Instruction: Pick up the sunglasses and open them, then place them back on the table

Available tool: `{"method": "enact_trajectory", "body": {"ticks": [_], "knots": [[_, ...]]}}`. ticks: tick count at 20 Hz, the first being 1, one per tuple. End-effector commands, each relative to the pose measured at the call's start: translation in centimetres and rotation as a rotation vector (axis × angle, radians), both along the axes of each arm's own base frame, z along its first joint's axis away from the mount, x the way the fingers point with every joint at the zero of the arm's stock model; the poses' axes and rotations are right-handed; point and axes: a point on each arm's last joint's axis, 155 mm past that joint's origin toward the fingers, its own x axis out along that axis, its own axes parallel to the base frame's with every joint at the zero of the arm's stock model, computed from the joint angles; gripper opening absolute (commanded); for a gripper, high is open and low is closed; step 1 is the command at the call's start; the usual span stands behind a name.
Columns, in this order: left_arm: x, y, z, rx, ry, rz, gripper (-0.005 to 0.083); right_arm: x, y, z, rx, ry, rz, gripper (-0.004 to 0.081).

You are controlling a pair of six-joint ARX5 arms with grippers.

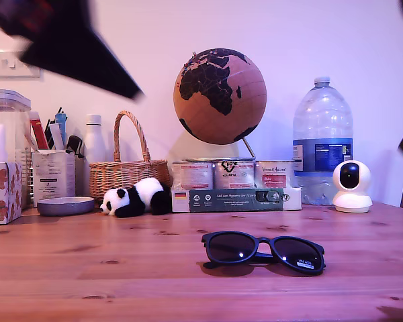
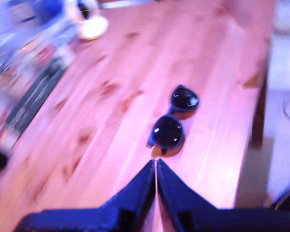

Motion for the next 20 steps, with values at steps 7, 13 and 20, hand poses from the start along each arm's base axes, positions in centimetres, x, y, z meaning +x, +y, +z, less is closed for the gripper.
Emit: {"method": "enact_trajectory", "body": {"ticks": [7, 13, 20], "knots": [[2.5, -5.8, -2.3, 0.142, -0.034, -0.119, 0.0154, -0.6, 0.6, -1.6, -0.016, 0.058, 0.030, 0.0095], [5.4, -9.5, -5.2, 0.193, 0.008, -0.130, 0.0189, -0.6, 0.6, -1.6, -0.018, 0.056, 0.032, 0.0096], [7.0, -12.1, -8.5, 0.242, 0.031, -0.162, 0.0189, -0.6, 0.6, -1.6, -0.020, 0.054, 0.035, 0.0096]]}}
